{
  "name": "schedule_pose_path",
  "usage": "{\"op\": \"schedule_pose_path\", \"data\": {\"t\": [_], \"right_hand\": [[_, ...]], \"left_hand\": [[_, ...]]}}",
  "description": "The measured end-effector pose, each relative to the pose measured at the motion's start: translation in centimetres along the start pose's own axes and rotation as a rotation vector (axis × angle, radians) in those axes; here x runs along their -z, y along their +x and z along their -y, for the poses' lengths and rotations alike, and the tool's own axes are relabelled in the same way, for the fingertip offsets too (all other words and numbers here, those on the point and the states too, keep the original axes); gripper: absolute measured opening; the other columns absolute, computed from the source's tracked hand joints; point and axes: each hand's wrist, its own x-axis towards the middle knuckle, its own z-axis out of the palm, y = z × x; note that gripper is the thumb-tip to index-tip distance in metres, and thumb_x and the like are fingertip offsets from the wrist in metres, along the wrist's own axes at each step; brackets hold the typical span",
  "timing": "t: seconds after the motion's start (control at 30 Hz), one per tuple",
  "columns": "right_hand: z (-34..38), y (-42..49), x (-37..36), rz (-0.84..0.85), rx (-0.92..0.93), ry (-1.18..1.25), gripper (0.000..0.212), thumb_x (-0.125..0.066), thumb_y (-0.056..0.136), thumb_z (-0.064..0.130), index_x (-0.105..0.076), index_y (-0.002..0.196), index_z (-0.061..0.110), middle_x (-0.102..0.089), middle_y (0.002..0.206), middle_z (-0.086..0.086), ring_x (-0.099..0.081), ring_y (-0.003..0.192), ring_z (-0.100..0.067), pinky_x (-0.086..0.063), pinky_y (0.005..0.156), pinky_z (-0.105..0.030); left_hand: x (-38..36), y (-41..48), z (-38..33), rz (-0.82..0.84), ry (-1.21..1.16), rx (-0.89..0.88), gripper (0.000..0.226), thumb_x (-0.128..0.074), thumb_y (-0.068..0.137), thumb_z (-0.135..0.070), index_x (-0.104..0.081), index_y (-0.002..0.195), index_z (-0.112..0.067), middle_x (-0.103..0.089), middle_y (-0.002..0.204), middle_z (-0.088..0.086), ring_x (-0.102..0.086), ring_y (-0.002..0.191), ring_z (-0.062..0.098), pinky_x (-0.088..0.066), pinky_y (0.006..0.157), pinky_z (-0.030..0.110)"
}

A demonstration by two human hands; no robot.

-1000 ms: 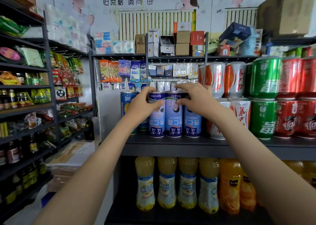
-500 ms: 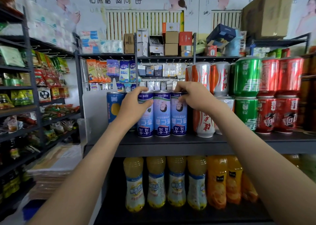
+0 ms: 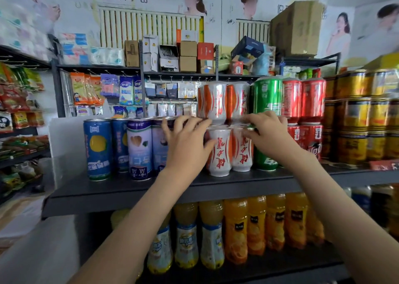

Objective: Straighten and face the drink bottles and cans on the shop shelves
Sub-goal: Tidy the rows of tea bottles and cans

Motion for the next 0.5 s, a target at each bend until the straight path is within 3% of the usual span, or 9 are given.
{"op": "schedule_pose_path", "data": {"t": [0.13,0.3,0.5], "right_hand": [[-2.1,-0.4,-0.3,0.001,0.075,-0.109,0.042,-0.051,0.095,0.034,-0.045,0.137,0.027,-0.052,0.134,0.006,-0.034,0.128,-0.017,-0.01,0.104,-0.035],[-2.5,0.2,-1.4,0.037,0.244,-0.198,0.058,-0.052,0.092,0.046,-0.037,0.142,0.021,-0.045,0.143,0.007,-0.035,0.132,-0.013,-0.002,0.111,-0.04],[-3.4,0.9,-2.4,-0.021,0.298,-0.267,0.062,-0.056,0.088,0.05,-0.038,0.136,0.015,-0.051,0.132,0.001,-0.045,0.126,-0.017,0.014,0.105,-0.043]], "left_hand": [[-1.3,0.7,-2.5,0.072,0.092,0.084,0.064,-0.049,0.089,-0.058,-0.031,0.145,-0.032,-0.045,0.135,0.003,-0.031,0.126,0.025,-0.022,0.103,0.041],[-3.1,1.2,-4.0,0.138,-0.205,0.236,0.055,-0.06,0.09,-0.042,-0.037,0.138,-0.029,-0.055,0.128,0.008,-0.05,0.119,0.027,-0.044,0.094,0.039],[-3.6,1.6,-5.4,0.063,-0.221,0.348,0.044,-0.065,0.087,-0.038,-0.045,0.125,-0.028,-0.061,0.117,0.004,-0.059,0.105,0.023,-0.049,0.081,0.033]]}}
